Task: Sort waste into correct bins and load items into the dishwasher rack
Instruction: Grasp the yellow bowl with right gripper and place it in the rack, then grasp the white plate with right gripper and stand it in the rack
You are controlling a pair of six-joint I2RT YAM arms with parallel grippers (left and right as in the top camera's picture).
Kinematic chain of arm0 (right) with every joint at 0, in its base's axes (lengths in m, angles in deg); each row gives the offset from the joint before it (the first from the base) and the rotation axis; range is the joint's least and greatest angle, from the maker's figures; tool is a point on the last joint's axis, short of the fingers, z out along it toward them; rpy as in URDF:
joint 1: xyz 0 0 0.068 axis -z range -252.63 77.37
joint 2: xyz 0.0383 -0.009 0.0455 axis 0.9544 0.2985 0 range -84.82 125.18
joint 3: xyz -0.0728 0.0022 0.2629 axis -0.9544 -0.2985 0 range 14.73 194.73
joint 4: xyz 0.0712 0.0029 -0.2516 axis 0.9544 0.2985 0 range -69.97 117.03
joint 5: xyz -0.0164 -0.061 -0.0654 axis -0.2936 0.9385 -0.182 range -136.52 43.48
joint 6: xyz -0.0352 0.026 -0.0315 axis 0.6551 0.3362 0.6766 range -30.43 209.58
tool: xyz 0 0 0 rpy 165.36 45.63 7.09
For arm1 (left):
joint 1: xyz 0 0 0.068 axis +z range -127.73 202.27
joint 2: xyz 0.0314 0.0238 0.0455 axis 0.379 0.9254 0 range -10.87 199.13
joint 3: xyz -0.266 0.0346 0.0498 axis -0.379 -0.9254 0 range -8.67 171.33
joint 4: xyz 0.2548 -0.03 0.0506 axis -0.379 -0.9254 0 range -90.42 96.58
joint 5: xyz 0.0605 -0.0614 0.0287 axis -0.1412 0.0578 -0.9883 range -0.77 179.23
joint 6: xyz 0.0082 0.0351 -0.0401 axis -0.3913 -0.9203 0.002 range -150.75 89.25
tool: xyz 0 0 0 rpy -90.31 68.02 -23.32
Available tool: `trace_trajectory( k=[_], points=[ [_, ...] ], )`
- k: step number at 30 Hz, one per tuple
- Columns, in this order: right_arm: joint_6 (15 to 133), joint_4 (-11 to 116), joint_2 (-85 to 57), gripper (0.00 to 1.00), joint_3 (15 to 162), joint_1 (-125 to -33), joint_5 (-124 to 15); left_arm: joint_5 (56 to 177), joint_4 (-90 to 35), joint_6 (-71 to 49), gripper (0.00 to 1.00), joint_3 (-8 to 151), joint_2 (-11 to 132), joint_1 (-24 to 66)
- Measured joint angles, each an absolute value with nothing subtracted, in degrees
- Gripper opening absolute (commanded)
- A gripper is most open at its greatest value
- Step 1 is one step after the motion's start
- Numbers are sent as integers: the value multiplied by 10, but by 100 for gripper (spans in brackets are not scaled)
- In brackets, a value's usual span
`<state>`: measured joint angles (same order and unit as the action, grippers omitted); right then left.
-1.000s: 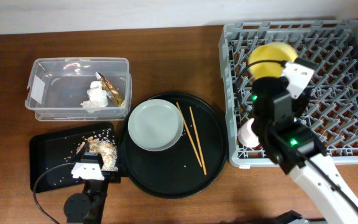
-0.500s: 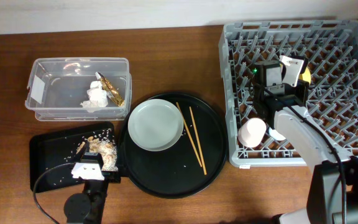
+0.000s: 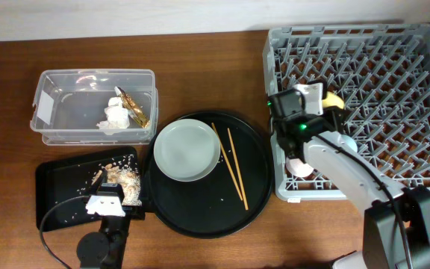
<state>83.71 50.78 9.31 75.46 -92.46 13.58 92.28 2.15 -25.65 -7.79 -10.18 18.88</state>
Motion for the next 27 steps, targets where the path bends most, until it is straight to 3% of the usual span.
trace_trajectory(
  k=[5, 8, 12, 16, 17, 18, 19, 20, 27],
  points=[
    [821, 666, 61, 54, 872, -986, -5, 923, 21, -256, 99, -78, -102, 189],
    [769, 735, 34, 57, 957, -1036, -289, 923, 22, -257, 99, -78, -102, 189],
    [627, 699, 71, 60, 905, -1133, -512, 923, 22, -257, 99, -78, -102, 189],
    [486, 557, 184, 61, 830, -1158, -544, 923, 22, -257, 99, -78, -102, 189],
    [467, 532, 214, 57, 828, -1154, -544, 923, 22, -257, 100, -78, -102, 189],
    [452, 512, 241, 47, 826, -1150, -543, 923, 22, -257, 99, -78, -102, 189],
    [445, 509, 251, 18, 828, -1147, -545, 923, 22, -256, 99, -78, -102, 189],
    [441, 500, 254, 4, 829, -1145, -546, 923, 22, -257, 99, -78, -102, 189],
    [466, 547, 197, 4, 822, -1140, -507, 923, 22, -256, 99, -78, -102, 189]
  ],
)
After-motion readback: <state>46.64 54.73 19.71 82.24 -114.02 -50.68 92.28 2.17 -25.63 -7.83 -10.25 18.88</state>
